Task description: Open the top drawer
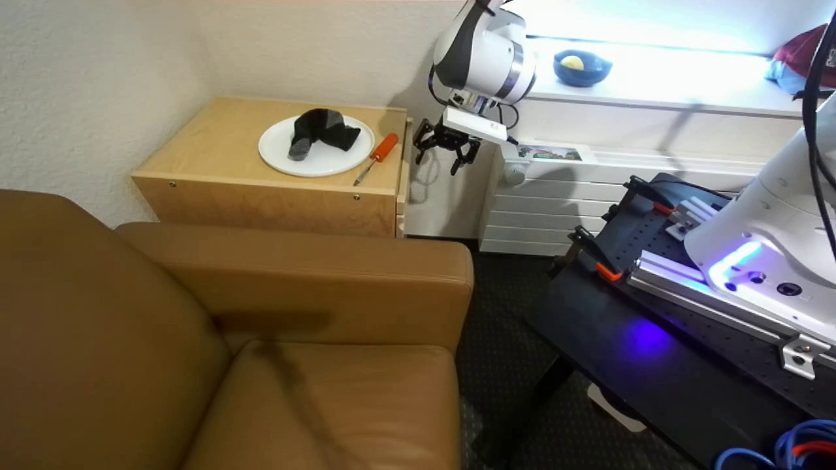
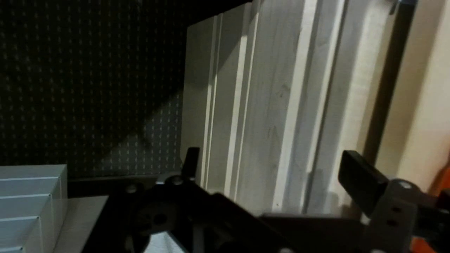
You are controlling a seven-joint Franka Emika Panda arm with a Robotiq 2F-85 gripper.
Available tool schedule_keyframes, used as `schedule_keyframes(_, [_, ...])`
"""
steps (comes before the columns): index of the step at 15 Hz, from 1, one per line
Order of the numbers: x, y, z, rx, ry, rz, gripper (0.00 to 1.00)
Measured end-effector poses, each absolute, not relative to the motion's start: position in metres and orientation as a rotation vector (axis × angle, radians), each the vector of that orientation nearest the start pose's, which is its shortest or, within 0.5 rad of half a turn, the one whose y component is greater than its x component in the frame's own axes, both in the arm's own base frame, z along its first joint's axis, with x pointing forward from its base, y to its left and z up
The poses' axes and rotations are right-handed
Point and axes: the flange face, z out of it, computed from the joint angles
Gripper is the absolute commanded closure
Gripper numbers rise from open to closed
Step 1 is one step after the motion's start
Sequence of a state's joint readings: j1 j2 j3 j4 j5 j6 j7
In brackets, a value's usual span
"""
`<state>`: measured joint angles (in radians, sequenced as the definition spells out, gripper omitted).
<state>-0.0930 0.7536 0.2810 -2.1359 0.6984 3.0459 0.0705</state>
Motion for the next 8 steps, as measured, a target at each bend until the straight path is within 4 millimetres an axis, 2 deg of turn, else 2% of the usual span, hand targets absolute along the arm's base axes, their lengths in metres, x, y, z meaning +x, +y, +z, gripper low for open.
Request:
schedule_keyframes(3, [0.541, 0.072, 0.039, -2.657, 0.962, -0.105, 0.00])
schedule_keyframes(5, [0.545, 0.080, 0.033, -2.626, 0.985, -0.142, 0.00])
schedule_keyframes(8, [0.542, 0.079, 0.031, -2.590, 1.019, -0.152, 0.00])
